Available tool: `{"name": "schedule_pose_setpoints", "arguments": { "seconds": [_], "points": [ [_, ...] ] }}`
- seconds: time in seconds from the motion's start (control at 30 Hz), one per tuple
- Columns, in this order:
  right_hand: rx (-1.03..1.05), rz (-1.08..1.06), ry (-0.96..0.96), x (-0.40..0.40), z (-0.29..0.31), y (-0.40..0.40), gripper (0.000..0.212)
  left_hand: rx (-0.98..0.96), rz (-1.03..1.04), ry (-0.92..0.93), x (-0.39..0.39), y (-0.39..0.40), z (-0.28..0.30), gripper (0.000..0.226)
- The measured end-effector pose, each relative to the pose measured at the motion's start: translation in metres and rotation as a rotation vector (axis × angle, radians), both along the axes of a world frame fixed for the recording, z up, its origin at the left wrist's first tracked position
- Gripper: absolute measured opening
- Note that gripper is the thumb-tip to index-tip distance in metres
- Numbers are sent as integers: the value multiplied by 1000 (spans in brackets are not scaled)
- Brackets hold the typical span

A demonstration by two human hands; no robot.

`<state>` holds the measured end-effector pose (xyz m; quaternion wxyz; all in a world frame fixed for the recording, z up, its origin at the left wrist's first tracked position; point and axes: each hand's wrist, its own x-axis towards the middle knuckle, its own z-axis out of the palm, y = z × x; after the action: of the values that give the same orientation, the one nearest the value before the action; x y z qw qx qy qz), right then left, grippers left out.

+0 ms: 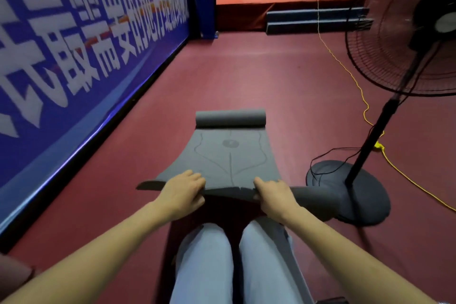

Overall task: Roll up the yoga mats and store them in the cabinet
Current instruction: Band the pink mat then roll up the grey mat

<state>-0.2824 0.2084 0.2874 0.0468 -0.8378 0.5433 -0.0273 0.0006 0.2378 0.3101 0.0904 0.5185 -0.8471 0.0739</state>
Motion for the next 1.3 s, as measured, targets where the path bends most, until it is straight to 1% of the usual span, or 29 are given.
{"name": "schedule_pose_setpoints", "arguments": {
  "seconds": [0.07, 0.1, 0.17, 0.2, 0.27, 0.33, 0.37, 0.47, 0.53, 0.63, 0.77, 0.83, 0.87, 1.0, 1.03, 1.07, 1.13, 1.17, 1.23, 1.3],
  "points": [
    [-155, 103, -142, -11, 26, 34, 20, -125, 44, 182, 11, 25, 33, 14],
    [-220, 161, -221, -18, 34, 53, 21, -147, 43, 231, 15, 40, 46, 16],
    [-260, 241, -329, -33, 42, 79, 20, -189, 16, 250, 16, 68, 56, 20],
    [-239, 254, -334, -42, 42, 85, 25, -177, 18, 253, 15, 79, 51, 20],
    [-116, 237, -294, -54, 31, 90, 38, -86, 52, 275, 13, 100, 27, 17],
    [-28, 228, -273, -58, 14, 94, 42, -12, 126, 317, 14, 115, -3, 16],
    [-23, 250, -280, -58, 8, 97, 40, -13, 166, 327, 13, 123, -13, 16],
    [31, 326, -261, -58, -6, 103, 22, -7, 261, 357, 11, 146, -31, 18],
    [57, 358, -253, -61, -13, 102, 17, 13, 296, 367, 11, 154, -38, 19],
    [-5, 379, -306, -64, -24, 101, 16, 0, 303, 357, 12, 155, -39, 20],
    [-268, 352, -254, -54, -34, 101, 10, -50, 331, 294, 16, 152, -47, 38],
    [-342, 360, -266, -51, -37, 97, 4, -39, 327, 311, 18, 150, -57, 47],
    [-355, 361, -274, -51, -41, 97, 4, -28, 310, 316, 18, 148, -64, 47],
    [-272, 271, -269, -56, -79, 116, 27, -43, 246, 262, 11, 150, -102, 44],
    [-249, 253, -263, -60, -90, 124, 29, -48, 240, 261, 9, 154, -112, 45],
    [-240, 246, -268, -63, -103, 132, 25, -46, 245, 264, 8, 158, -122, 48],
    [-222, 235, -295, -66, -118, 146, 9, -15, 264, 281, 8, 167, -136, 54],
    [-225, 230, -319, -65, -118, 150, 6, 3, 273, 300, 11, 171, -138, 54],
    [-244, 239, -365, -57, -103, 157, 7, -11, 309, 313, 18, 178, -127, 52],
    [-248, 238, -447, -52, -76, 163, 7, -52, 327, 312, 25, 184, -101, 46]
  ]
}}
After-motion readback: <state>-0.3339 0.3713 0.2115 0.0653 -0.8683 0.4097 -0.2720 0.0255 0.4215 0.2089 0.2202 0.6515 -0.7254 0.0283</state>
